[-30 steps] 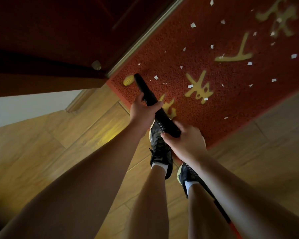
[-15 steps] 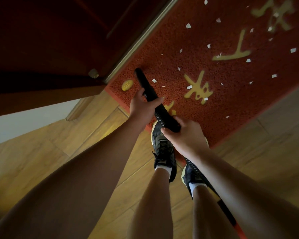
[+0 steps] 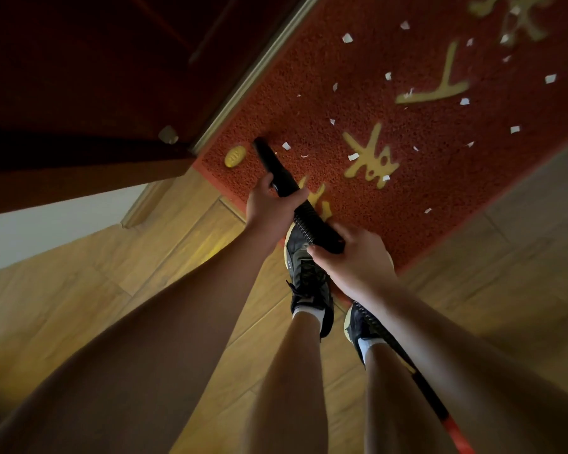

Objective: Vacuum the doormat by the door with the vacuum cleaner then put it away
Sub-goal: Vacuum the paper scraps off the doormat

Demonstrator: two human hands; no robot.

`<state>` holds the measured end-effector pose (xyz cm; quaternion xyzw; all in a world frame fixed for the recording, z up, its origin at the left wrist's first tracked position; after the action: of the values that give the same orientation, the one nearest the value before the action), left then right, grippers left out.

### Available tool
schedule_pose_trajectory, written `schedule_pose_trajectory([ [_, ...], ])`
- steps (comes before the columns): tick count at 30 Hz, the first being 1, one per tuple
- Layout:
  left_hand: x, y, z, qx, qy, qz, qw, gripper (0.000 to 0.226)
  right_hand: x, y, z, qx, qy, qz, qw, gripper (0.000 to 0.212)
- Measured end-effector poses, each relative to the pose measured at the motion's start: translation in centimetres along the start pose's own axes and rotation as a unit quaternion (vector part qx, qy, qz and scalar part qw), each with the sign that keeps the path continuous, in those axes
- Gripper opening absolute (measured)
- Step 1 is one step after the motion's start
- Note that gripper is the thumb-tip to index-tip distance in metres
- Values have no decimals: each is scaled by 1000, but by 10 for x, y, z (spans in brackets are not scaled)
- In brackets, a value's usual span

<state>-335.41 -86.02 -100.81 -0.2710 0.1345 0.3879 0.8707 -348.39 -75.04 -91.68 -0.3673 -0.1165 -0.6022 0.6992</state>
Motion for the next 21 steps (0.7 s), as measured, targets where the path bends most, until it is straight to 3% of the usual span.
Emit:
schedule_pose_trajectory([
  [5, 2, 3, 11, 3, 6, -5, 1000, 58, -9, 2, 7, -4, 3, -4, 1000, 23],
  [10, 12, 7, 18, 4, -2, -6, 1000, 89, -19, 5, 15, 6, 10, 5, 1000, 18],
  [21, 24, 27, 23, 11, -18, 20, 1000, 94, -39, 2, 27, 5, 20, -18, 1000, 17],
])
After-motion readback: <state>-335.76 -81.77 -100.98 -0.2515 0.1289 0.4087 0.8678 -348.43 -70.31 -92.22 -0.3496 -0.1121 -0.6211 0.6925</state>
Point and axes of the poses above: each hand's wrist, its own z-axis away from the middle knuckle, its own y-axis out of the palm, x = y × z, the point moved 8 cm from there along -z, towards the middle knuckle, and after that the axes turned 2 degrees about -y, right-handed, at the moved point
